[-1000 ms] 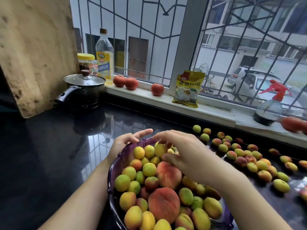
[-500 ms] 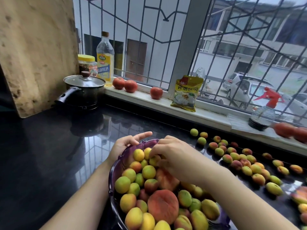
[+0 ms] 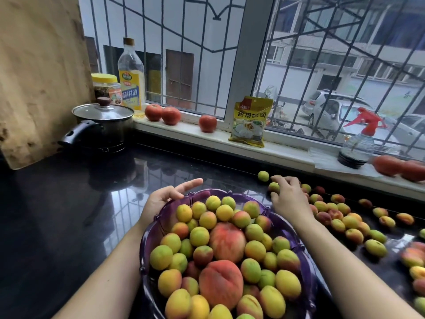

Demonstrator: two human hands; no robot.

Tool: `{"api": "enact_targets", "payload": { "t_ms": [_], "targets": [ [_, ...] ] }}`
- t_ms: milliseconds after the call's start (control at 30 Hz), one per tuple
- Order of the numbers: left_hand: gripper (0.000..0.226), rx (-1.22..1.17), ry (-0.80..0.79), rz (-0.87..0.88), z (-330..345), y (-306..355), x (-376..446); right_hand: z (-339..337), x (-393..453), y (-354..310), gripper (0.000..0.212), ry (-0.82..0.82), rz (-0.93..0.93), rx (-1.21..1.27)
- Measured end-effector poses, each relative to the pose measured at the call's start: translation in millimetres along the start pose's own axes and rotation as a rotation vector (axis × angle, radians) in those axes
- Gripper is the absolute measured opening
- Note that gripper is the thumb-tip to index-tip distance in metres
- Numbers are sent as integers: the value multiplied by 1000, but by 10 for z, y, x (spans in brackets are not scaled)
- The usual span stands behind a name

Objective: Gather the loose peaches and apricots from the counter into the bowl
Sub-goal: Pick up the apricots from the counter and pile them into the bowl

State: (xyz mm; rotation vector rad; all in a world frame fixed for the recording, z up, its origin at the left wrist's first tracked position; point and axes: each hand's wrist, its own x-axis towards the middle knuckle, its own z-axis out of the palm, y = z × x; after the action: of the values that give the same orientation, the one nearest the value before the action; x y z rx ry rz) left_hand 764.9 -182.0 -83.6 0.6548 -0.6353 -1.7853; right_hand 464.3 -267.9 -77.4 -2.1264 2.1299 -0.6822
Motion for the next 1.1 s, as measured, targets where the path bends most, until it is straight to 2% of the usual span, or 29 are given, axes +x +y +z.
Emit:
{"api": "enact_targets", "payload": {
  "t_ms": [100, 233, 433, 533, 667, 767, 867, 967, 1100],
  "targets": [
    [70, -8, -3, -4, 5, 5, -13, 118, 55, 15, 50, -7, -11, -123],
    [66, -29, 2, -28, -15, 5, 9, 188, 84, -73, 37, 8, -19, -244],
    [65, -29, -2, -6, -34, -10, 10, 198, 49, -34, 29, 22, -48, -154],
    [65, -18, -19, -1, -43, -13, 21, 74, 46, 54, 27, -18, -20, 50],
    [75, 10, -26, 23, -26, -11, -12, -425, -171, 29, 25, -74, 135, 726],
    [86, 8, -16, 44, -2, -5, -41, -854, -458, -202, 17, -194, 17, 805],
    [70, 39, -4, 18, 16, -17, -29, -1098, -720, -528, 16, -325, -202, 778],
    [67, 42, 8, 5, 30, -19, -33, -1112, -887, -744, 19, -442, -339, 666],
    [62, 49, 9, 18, 75, -18, -70, -1068, -1022, -933, 25, -500, -486, 479]
  ]
}}
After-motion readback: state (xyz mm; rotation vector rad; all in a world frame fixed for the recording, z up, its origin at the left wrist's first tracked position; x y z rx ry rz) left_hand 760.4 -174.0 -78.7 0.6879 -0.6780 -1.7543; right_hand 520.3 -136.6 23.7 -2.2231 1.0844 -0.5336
